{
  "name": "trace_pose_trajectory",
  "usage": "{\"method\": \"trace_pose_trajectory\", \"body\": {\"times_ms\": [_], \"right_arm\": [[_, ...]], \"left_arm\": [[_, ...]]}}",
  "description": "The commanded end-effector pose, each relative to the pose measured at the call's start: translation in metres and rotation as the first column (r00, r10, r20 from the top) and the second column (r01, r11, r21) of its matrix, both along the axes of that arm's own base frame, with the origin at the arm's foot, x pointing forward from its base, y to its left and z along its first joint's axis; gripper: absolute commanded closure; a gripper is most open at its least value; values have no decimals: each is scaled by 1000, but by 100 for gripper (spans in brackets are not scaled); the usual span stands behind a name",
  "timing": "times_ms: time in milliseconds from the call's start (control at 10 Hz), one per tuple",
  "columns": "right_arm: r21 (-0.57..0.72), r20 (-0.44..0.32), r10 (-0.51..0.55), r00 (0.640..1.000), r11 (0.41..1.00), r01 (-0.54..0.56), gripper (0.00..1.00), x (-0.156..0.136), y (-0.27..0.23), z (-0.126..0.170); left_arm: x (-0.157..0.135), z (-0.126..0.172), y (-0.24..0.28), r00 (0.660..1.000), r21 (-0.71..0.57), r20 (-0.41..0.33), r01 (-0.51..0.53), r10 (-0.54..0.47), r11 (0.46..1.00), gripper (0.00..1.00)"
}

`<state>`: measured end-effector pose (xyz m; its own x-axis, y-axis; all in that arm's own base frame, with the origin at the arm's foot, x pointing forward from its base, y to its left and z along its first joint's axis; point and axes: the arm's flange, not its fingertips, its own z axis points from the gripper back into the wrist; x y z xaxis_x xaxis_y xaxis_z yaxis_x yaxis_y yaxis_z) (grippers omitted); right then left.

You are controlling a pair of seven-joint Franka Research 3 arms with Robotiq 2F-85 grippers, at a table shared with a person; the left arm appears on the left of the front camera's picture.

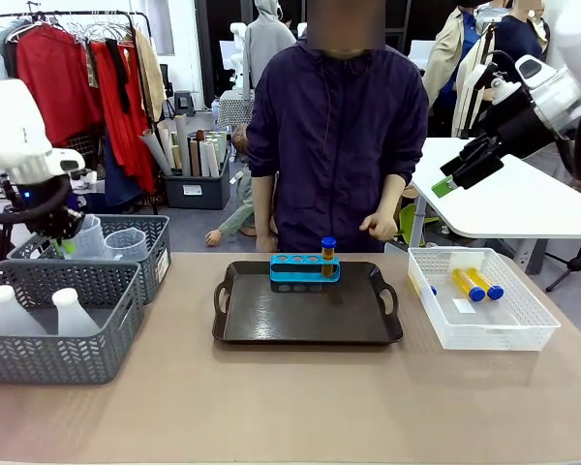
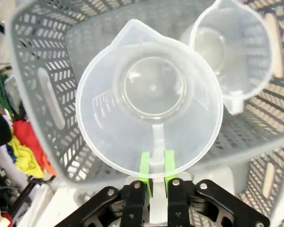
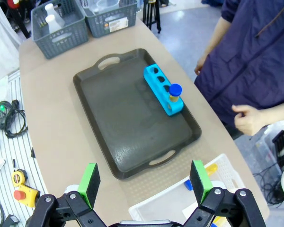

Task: Prepare the laboratory tools.
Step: Pick up one Large Measuring Cup and place it on the Handle tray.

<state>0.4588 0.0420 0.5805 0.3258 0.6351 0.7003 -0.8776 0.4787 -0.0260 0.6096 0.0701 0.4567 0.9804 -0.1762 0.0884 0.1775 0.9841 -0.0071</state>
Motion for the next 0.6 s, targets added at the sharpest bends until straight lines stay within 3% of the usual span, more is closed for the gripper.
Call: {"method": "trace_pose_trajectory", "body": {"times_ms": [0, 300, 500], "right_arm": [[13, 4, 6, 1000, 1000, -6, 0, 0, 1, 1], [13, 4, 6, 1000, 1000, -6, 0, 0, 1, 1], [13, 4, 6, 1000, 1000, -6, 0, 0, 1, 1]], "left_arm": [[-13, 64, -17, 999, 38, 37, 26, -27, 999, 100], [-33, 140, -50, 991, 116, 116, 55, -68, 992, 100], [-43, 186, -72, 986, 113, 114, 107, -120, 988, 100]]}}
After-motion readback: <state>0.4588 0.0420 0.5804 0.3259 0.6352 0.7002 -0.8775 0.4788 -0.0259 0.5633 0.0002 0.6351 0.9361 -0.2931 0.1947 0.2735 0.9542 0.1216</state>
